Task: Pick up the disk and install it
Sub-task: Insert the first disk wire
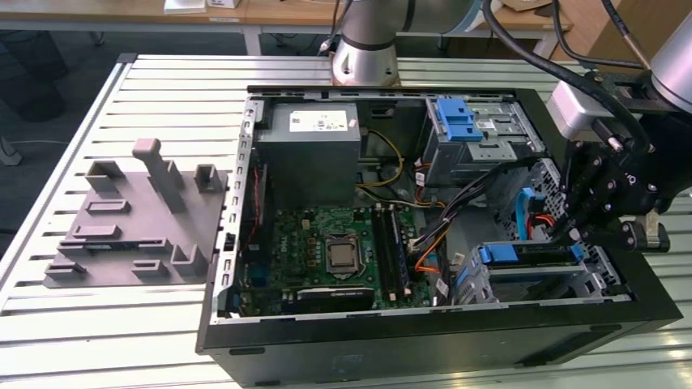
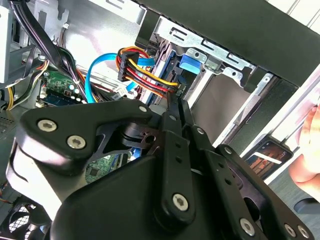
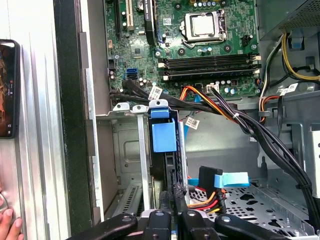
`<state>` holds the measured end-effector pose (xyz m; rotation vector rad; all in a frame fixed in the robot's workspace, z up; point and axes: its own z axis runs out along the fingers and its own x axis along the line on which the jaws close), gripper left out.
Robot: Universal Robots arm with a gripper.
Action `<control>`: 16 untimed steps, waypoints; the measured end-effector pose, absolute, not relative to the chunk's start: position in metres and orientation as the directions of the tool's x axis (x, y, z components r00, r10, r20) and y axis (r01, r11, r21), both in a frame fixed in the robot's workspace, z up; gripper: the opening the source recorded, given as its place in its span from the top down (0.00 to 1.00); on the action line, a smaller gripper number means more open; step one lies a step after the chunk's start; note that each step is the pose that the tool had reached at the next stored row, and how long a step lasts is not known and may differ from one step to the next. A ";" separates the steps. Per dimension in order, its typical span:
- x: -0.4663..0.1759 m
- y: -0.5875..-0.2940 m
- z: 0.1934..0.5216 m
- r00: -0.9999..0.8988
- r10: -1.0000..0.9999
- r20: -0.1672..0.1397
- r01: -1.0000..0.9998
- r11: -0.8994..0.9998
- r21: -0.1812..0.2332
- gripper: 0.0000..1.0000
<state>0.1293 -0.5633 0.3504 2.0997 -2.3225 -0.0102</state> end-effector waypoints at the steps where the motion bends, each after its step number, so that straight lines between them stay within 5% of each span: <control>1: 0.129 -0.563 0.350 -0.101 -0.995 0.003 -0.995 0.101 0.012 0.82; 7: 0.129 -0.563 0.350 -0.101 -0.995 0.004 -0.995 0.101 0.012 0.69; 16: 0.129 -0.560 0.350 -0.101 -0.995 0.003 -0.995 0.101 0.012 0.69</control>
